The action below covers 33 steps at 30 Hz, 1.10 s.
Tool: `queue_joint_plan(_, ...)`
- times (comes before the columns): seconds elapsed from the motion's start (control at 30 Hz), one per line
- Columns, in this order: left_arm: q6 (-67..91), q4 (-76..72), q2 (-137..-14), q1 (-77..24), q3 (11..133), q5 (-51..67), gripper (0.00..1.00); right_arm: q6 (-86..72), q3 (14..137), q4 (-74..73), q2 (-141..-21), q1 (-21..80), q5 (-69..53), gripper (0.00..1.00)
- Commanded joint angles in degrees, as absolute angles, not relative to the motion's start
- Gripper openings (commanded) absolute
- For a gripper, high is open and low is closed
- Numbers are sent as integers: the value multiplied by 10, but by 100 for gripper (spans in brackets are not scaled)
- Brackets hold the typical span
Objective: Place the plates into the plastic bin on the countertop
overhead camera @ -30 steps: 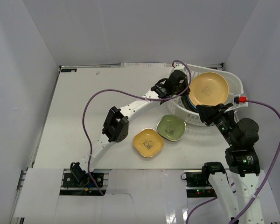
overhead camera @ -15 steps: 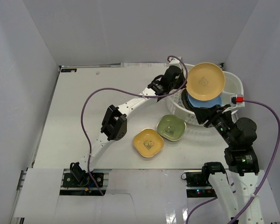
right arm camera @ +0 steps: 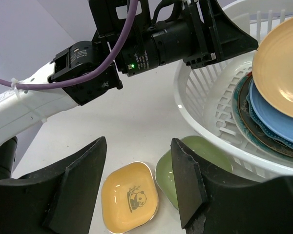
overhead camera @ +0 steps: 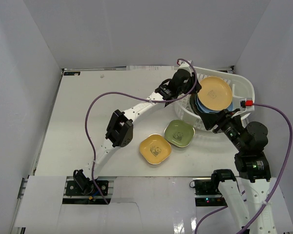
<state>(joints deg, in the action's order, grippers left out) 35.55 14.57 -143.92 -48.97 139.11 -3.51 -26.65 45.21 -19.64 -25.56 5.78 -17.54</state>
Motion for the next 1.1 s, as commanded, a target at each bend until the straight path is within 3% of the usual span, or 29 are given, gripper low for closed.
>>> queue_joint_plan(0.0,348,136,-1369,-489,1388,-25,50,-252,461,-197,-260,58,-194,62)
queue_joint_plan(0.2,303,145,-1222,-467,1305,-33,53,-231,410,-214,-265,58,-216,62)
queue_joint_plan(0.4,259,156,-989,-457,1008,-86,53,-214,341,-225,-272,62,-238,62)
queue_joint_plan(0.6,339,182,-762,-445,674,-142,56,-193,309,-259,-277,89,-222,64)
queue_joint_plan(0.8,412,246,-707,-438,490,-133,62,-213,259,-253,-272,127,-150,73)
queue_joint_plan(1.07,484,157,-736,-439,381,-24,67,-280,211,-201,-289,200,-10,83)
